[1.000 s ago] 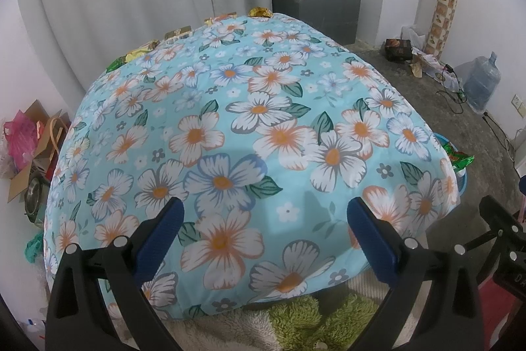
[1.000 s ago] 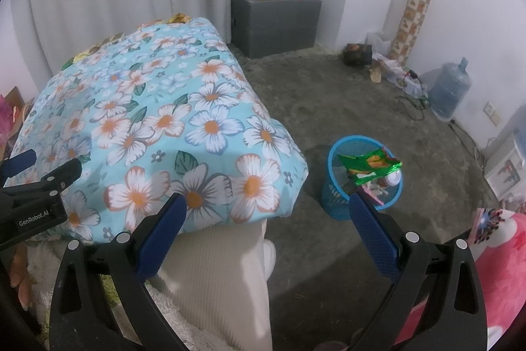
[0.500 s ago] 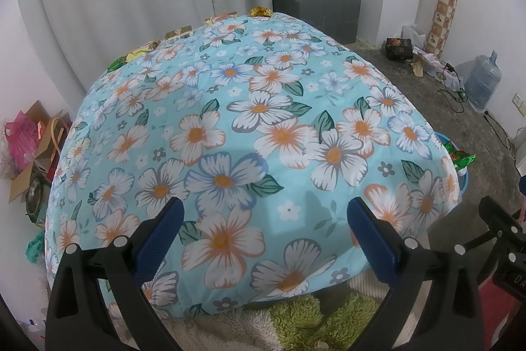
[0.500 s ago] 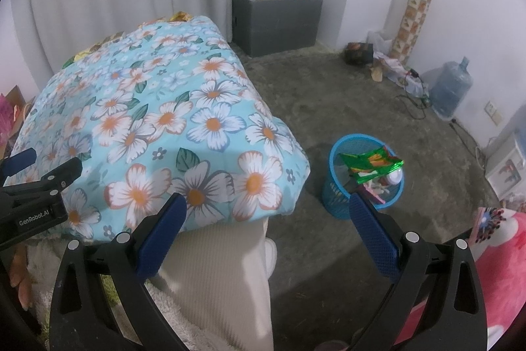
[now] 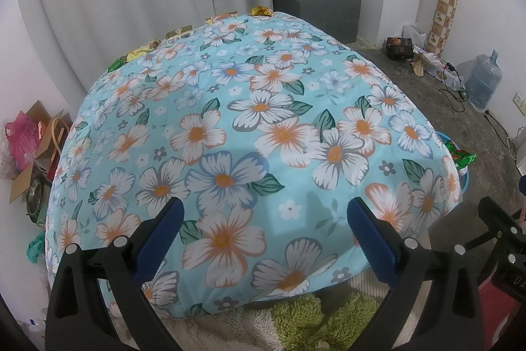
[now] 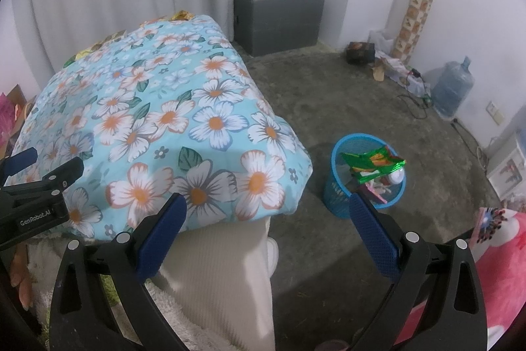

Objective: Collect trash

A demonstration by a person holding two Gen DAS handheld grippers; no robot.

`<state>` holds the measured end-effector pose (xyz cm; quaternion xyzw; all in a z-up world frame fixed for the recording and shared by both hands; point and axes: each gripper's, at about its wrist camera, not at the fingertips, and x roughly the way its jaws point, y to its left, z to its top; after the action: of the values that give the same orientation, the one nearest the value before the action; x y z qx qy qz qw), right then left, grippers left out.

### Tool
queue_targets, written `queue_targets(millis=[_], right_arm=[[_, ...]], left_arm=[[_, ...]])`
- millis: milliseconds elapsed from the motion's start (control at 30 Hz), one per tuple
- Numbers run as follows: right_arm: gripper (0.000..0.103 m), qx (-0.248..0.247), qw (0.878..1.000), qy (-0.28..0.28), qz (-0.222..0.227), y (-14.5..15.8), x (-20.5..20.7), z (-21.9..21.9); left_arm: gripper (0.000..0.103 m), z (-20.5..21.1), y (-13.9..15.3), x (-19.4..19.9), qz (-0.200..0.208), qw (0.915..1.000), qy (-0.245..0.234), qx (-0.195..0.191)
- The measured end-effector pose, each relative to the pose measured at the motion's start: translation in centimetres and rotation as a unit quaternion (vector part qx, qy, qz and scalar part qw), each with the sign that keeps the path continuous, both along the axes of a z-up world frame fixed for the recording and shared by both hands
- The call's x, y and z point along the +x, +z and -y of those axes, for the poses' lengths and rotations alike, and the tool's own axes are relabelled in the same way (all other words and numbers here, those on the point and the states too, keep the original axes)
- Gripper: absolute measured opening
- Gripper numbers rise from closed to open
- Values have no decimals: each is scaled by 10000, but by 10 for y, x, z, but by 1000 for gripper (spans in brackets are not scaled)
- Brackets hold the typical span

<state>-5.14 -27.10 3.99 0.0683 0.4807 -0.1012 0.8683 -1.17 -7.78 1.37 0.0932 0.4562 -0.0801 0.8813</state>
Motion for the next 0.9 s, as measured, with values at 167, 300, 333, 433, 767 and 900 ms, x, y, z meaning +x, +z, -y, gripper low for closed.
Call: queue_targets(millis=[167, 300, 333, 433, 767, 900], right_arm=[[95, 22, 10000, 23, -5, -1, 0, -1], [95, 30, 10000, 38, -4, -1, 0, -1], [95, 32, 10000, 38, -4, -1, 0, -1], [95, 32, 10000, 47, -1, -1, 0, -2], [95, 41, 10000, 60, 0, 0, 0, -1], [95, 53, 10000, 72, -3, 0, 0, -2]], left_arm=[[97, 0, 0, 0, 0, 10000, 0, 0], [97, -1, 0, 1, 4, 10000, 0, -1], [97, 0, 0, 0, 3, 10000, 1, -1], [97, 0, 0, 0, 0, 10000, -7, 3], [97, 0, 0, 1, -1, 10000, -11, 4], [97, -1, 0, 2, 0, 10000, -12, 8]])
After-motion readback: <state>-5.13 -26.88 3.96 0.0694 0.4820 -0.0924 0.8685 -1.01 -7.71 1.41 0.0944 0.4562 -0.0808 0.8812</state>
